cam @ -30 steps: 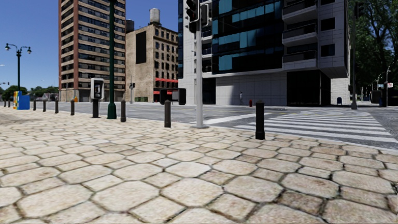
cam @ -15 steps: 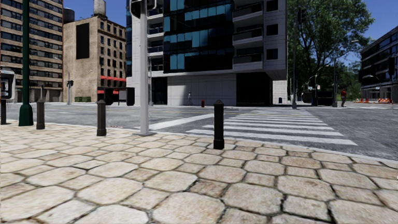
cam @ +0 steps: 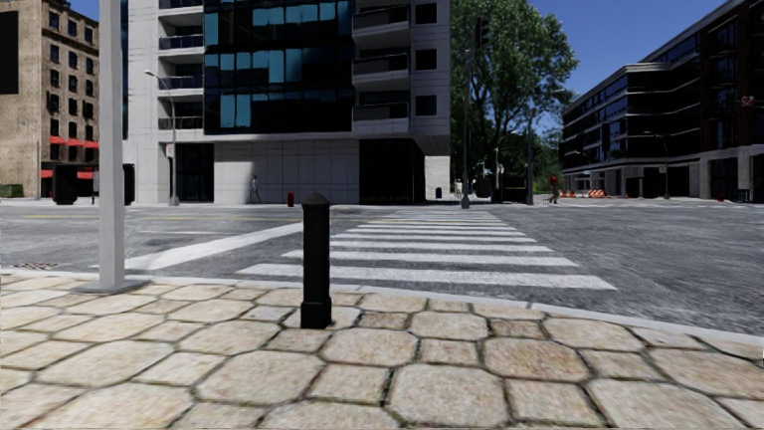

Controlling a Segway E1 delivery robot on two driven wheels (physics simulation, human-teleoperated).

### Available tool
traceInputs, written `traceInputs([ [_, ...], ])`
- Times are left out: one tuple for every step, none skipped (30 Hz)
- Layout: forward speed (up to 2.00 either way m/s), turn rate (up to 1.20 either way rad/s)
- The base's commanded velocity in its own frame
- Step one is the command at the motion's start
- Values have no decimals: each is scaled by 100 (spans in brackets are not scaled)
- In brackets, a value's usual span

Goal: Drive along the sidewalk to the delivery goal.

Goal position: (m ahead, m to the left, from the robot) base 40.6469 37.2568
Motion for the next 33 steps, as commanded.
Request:
traceInputs([
  [189,-72],
  [189,-72],
  [189,-72],
  [189,-72],
  [189,-72],
  [189,-72],
  [189,-72],
  [189,-66],
  [189,-45],
  [189,-45],
  [189,-38],
  [189,-27],
  [189,0],
  [189,0],
  [189,0],
  [189,0],
  [189,0],
  [189,0],
  [189,0],
  [189,0],
  [189,0],
  [189,0],
  [189,0],
  [189,0],
  [189,0],
  [189,0],
  [189,0],
  [189,0],
  [189,0],
  [189,6],
  [189,6],
  [189,15],
  [189,19],
])
